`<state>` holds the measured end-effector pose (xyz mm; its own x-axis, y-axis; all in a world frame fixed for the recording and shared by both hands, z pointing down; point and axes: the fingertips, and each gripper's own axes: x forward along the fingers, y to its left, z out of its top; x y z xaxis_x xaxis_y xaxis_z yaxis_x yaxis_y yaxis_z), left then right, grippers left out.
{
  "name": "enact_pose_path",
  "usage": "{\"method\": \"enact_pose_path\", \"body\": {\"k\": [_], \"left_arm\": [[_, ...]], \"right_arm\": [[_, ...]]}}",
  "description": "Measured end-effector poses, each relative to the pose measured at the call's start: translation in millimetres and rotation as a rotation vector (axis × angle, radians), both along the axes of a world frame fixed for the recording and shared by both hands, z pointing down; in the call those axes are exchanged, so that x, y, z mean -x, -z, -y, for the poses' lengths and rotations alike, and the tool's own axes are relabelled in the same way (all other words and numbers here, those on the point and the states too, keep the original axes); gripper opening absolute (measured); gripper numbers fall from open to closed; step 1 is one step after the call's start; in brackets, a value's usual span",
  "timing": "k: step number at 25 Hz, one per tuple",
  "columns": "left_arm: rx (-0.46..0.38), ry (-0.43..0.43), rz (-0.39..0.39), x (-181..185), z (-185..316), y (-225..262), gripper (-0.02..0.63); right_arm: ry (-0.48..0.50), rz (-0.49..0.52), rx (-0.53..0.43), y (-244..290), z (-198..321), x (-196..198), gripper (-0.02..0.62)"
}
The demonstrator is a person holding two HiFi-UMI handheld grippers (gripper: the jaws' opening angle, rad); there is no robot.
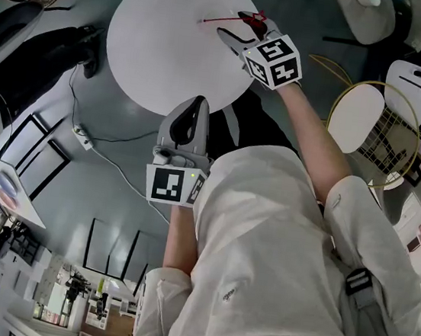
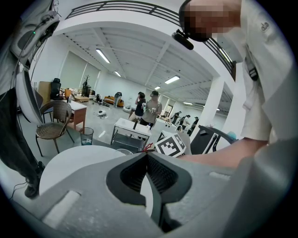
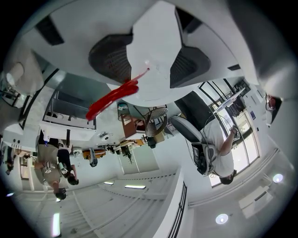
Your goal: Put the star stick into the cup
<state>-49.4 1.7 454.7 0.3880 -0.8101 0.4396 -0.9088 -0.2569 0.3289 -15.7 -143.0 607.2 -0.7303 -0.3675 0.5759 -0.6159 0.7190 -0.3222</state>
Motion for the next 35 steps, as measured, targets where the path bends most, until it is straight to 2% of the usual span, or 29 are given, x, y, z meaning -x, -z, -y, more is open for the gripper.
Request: {"method": "enact_pose_path", "body": {"k": [18, 35], "left_arm": [[-0.019, 0.003, 0.012, 0.3, 1.4, 8.4, 0.011], [-0.103, 0.032, 0.025, 5.5, -6.0, 35.9, 0.011]], "right_arm": [[-0.004, -0.020, 0.035, -3.7, -4.6, -15.5, 0.282], [0.105, -0.001, 0.004, 51.8, -61.4, -38.9, 0.267]]}}
